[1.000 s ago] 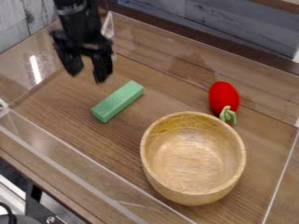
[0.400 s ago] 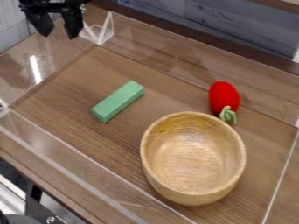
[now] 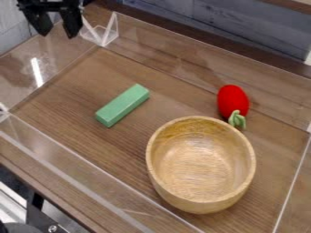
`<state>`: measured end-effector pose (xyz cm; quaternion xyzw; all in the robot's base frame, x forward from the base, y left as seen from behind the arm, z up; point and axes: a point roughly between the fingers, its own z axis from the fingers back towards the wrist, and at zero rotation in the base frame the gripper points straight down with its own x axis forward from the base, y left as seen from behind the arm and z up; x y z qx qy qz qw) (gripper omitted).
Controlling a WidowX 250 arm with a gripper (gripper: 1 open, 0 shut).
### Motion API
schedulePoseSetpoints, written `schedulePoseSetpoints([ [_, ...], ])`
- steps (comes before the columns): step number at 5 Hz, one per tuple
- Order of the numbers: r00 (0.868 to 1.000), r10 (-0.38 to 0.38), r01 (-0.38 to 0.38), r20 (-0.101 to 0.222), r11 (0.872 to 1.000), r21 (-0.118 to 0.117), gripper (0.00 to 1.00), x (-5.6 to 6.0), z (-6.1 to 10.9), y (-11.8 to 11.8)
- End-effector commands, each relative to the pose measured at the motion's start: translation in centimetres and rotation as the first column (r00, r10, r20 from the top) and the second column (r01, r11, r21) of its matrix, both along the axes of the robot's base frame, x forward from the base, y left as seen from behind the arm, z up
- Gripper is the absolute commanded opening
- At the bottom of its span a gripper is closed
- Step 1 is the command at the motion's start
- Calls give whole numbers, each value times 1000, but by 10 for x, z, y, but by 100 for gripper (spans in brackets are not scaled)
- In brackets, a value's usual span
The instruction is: Remove the green block from the brown bowl and put it on the table
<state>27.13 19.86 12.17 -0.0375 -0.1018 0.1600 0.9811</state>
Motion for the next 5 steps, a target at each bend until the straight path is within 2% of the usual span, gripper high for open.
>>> schedulePoseSetpoints([
  [1, 999, 5, -6, 36, 1000, 29, 100, 11, 20, 0],
  [2, 994, -105, 105, 35, 994, 24, 100, 16, 16, 0],
  [3, 980, -194, 193, 33, 981, 19, 100, 21, 10, 0],
  [4, 974, -223, 222, 34, 975, 8, 100, 14, 13, 8],
  [5, 970, -241, 241, 35, 970, -6, 0, 7, 15, 16],
])
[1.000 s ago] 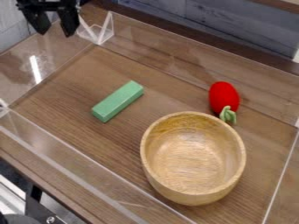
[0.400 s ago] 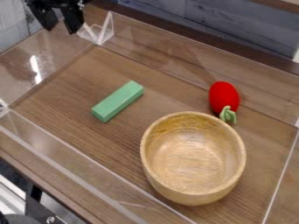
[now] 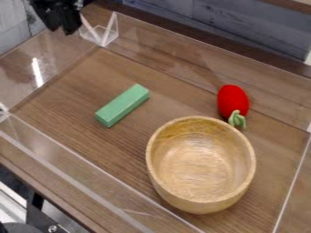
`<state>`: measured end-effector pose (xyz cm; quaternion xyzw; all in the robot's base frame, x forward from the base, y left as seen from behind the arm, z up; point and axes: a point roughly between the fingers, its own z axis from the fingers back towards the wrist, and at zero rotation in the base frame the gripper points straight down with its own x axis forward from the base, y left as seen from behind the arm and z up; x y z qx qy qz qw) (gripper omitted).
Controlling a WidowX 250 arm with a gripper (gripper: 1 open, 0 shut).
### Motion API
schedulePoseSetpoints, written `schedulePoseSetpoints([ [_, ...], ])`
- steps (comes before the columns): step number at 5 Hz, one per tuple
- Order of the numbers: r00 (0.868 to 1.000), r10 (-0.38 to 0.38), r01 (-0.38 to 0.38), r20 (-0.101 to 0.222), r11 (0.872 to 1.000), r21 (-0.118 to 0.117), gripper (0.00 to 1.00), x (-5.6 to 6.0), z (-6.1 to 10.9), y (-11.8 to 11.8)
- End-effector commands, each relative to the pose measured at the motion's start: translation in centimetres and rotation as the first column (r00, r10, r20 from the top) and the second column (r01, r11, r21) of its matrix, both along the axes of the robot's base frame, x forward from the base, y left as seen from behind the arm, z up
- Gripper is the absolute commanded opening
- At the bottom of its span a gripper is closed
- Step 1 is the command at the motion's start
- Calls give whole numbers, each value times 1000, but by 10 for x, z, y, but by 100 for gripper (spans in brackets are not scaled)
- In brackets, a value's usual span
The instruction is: Remove the green block from the brown bowl and put it on the table
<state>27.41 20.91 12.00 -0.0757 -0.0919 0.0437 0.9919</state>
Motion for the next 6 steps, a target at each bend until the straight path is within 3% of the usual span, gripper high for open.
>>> schedulePoseSetpoints([
  [1, 998, -53, 52, 31, 998, 31, 0, 5, -5, 5],
  [2, 994, -106, 105, 21, 994, 32, 0, 5, -27, 2],
  [3, 991, -132, 132, 21, 991, 20, 0, 13, -34, 2],
  [4, 987, -156, 156, 24, 988, 3, 100, 20, -37, 5],
  [6, 987, -157, 157, 38, 987, -23, 100, 27, -41, 5],
])
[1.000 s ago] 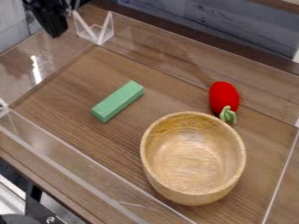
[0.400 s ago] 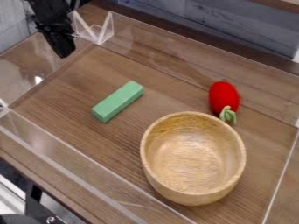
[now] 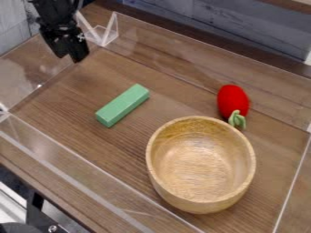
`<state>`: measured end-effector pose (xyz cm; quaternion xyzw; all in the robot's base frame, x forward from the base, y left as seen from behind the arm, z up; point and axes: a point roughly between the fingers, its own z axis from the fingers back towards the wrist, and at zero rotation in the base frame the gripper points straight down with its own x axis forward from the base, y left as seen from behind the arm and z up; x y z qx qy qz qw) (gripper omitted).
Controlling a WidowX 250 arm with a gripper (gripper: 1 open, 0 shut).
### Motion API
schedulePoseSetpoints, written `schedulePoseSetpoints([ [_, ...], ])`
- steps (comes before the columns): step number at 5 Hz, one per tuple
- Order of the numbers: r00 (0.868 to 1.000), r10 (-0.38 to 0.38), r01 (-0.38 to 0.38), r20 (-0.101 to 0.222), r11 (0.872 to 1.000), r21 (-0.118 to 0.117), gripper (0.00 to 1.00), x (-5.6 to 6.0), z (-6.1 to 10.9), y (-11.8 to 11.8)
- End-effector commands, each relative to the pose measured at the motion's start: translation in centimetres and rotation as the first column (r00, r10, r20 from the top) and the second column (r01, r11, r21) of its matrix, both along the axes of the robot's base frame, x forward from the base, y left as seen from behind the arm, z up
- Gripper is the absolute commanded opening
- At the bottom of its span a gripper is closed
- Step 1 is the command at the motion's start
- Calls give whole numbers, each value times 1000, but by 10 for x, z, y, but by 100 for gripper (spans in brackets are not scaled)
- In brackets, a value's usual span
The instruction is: Remove the green block from the brown bowl and put it on the table
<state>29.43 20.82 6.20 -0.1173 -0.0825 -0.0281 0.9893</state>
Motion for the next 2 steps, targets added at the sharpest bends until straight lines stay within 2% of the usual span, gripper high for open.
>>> schedulePoseSetpoints([
  [1, 998, 32, -34, 59, 999, 30, 100, 1, 29, 6],
  [2, 995, 69, -71, 69, 997, 20, 100, -7, 39, 6],
])
